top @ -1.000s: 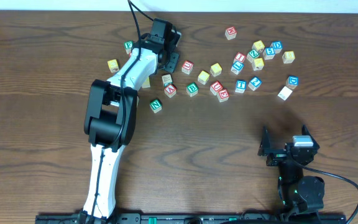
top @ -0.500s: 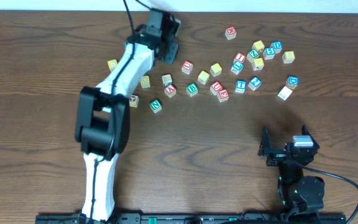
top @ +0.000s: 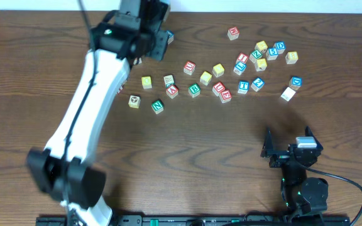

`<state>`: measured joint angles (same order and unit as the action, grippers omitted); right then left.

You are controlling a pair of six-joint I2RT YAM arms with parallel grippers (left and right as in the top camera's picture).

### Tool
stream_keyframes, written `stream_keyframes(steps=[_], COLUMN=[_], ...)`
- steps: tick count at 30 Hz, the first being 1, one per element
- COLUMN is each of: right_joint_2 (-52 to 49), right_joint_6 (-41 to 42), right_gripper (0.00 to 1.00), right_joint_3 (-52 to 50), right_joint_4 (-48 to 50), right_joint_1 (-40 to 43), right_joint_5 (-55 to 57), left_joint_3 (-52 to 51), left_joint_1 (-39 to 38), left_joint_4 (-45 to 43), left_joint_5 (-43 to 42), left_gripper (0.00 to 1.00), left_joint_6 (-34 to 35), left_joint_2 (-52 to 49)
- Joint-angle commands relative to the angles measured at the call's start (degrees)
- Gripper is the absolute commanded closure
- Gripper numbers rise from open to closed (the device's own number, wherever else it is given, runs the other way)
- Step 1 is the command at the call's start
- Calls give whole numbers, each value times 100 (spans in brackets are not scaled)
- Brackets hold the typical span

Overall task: Spell out ROBOT
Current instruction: 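Lift the green R block and carry it toward the front center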

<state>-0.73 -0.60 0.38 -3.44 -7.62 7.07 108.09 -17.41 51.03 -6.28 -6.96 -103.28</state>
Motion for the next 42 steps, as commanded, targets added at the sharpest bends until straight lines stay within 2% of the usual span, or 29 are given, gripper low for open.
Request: stream_keyframes(steps=[1,6,12,17,22,26,30,37,42], right_joint_2=[9,9,9,9,9,9,9,9,9], right_joint_6=[55,55,55,55,55,55,55,55,55], right_gripper=[1,1,1,1,1,1,1,1,1], right_joint_3=[-7,-7,-7,-7,-7,-7,-7,-7,-7], right_joint_4=[-22,-22,-22,-22,-22,-22,-22,-22,-22], right_joint_1=[46,46,46,44,44,46,46,46,46], right_joint_5=[-13,-13,-13,-13,-13,-13,-13,-13,-13], left_joint_3=[-20,-308,-1574,-3239,-4905,-5980,-6653,-6752,-6752], left_joint_1=[-4,-4,-4,-4,-11,-188,-522,-1174,-1268], left_joint_4=[745,1451,1379,675,-520,-1547,-2411,-2942,-3143], left_joint_5=[-33,-31,-15,-155,-673,-743,-647,192,573], left_gripper=[93,92,93,93,92,93,93,93,93], left_joint_6=[345,468,542,935,1530,2142,2387,2618,2983], left_joint_2=[839,1687,2647,3357,3707,3648,3342,2319,1784])
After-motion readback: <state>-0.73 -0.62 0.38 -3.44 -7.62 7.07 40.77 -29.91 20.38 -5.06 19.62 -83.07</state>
